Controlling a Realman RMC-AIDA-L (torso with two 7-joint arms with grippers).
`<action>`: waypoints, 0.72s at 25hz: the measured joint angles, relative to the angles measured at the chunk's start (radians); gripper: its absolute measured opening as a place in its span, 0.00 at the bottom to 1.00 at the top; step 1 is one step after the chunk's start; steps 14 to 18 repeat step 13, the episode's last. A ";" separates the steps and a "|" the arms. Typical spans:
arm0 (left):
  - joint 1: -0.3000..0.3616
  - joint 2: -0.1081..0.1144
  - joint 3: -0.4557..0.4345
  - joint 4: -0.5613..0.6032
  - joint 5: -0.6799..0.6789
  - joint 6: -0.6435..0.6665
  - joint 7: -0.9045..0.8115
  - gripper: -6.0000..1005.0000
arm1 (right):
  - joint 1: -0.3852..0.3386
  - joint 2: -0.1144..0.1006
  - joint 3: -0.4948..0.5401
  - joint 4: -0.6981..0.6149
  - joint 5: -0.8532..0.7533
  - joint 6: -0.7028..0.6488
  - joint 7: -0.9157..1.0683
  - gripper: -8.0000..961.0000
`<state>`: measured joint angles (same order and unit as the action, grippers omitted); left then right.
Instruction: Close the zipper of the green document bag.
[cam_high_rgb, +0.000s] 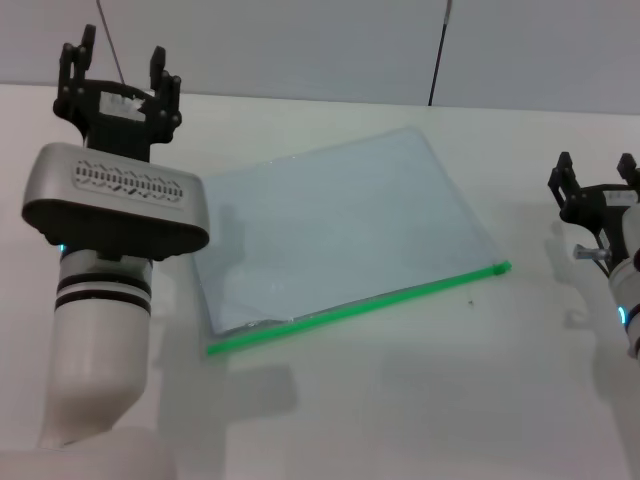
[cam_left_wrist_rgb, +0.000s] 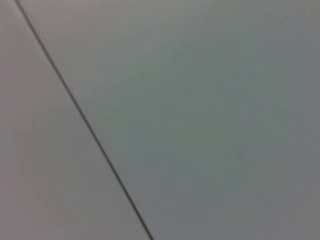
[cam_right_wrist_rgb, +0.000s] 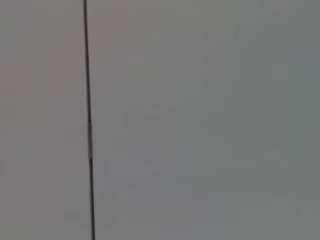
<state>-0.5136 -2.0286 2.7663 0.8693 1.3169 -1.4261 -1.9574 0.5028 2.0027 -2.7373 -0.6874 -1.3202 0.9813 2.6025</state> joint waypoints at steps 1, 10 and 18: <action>0.000 0.001 0.000 0.000 -0.010 0.000 -0.012 0.68 | -0.001 -0.001 0.001 -0.002 0.000 0.002 0.003 0.77; 0.001 0.010 -0.001 -0.005 -0.066 0.003 -0.078 0.68 | -0.007 -0.004 0.010 -0.029 -0.011 0.056 0.006 0.76; 0.001 0.011 -0.002 -0.014 -0.068 0.011 -0.095 0.68 | -0.007 -0.004 0.009 -0.035 -0.011 0.066 0.004 0.76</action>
